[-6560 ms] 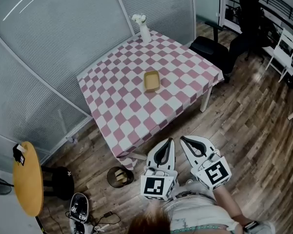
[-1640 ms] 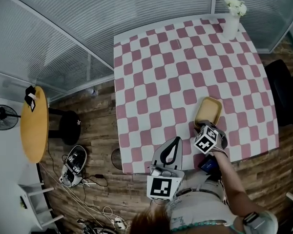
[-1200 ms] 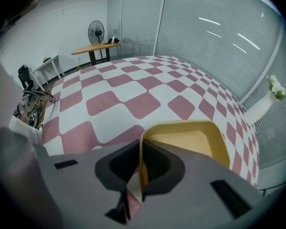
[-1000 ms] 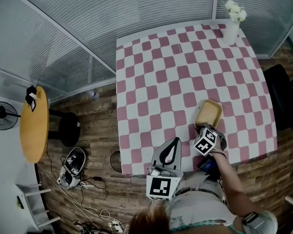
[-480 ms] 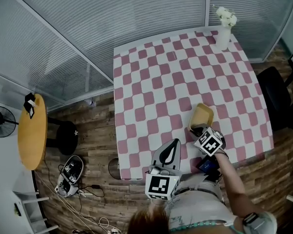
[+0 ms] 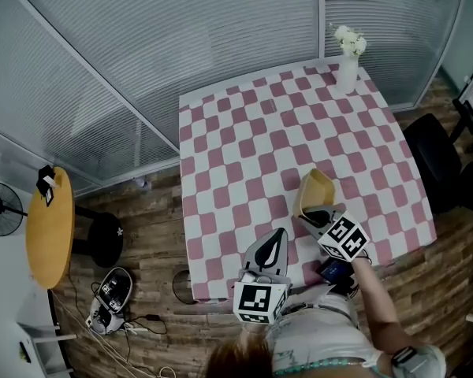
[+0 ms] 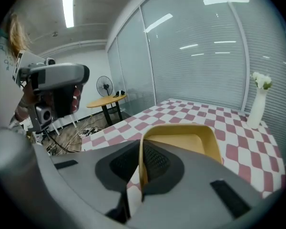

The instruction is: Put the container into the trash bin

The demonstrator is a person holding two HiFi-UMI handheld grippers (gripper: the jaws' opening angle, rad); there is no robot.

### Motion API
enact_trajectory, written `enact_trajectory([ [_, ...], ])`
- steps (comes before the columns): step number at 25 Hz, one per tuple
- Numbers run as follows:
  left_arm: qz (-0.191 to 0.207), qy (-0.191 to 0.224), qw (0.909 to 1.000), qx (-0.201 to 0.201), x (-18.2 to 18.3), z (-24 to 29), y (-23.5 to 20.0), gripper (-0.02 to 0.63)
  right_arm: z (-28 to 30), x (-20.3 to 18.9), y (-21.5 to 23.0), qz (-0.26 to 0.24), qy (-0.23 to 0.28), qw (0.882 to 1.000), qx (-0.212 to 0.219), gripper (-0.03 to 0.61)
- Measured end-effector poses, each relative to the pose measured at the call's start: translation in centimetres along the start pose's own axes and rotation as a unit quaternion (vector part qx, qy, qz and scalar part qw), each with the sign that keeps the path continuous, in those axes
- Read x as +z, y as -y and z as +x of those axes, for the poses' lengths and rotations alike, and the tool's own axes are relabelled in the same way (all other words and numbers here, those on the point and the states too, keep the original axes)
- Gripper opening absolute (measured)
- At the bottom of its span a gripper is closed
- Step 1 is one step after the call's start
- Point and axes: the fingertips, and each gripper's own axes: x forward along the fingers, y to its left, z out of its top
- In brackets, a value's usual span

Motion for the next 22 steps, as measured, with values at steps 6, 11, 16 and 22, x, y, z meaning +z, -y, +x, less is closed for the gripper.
enact_trajectory([
  [6, 0.008, 0.009, 0.9999, -0.005, 0.6, 0.3, 0.5, 0.006, -3.0, 4.4, -1.3, -0.018, 0.061, 0.998, -0.018, 0.006],
  [11, 0.02, 0.023, 0.9995, -0.004, 1.8, 0.5, 0.7, 0.006, -5.6, 8.1, -1.8, -0.027, 0.116, 0.992, -0.028, 0.006],
  [16, 0.026, 0.043, 0.9987, -0.004, 3.3, 0.4, 0.9, 0.006, -7.8, 10.7, -2.1, -0.038, 0.159, 0.986, -0.037, 0.005],
  [22, 0.039, 0.063, 0.9972, -0.003, 4.6, 0.3, 1.1, 0.006, -9.7, 13.0, -2.6, -0.047, 0.201, 0.978, -0.038, 0.005],
])
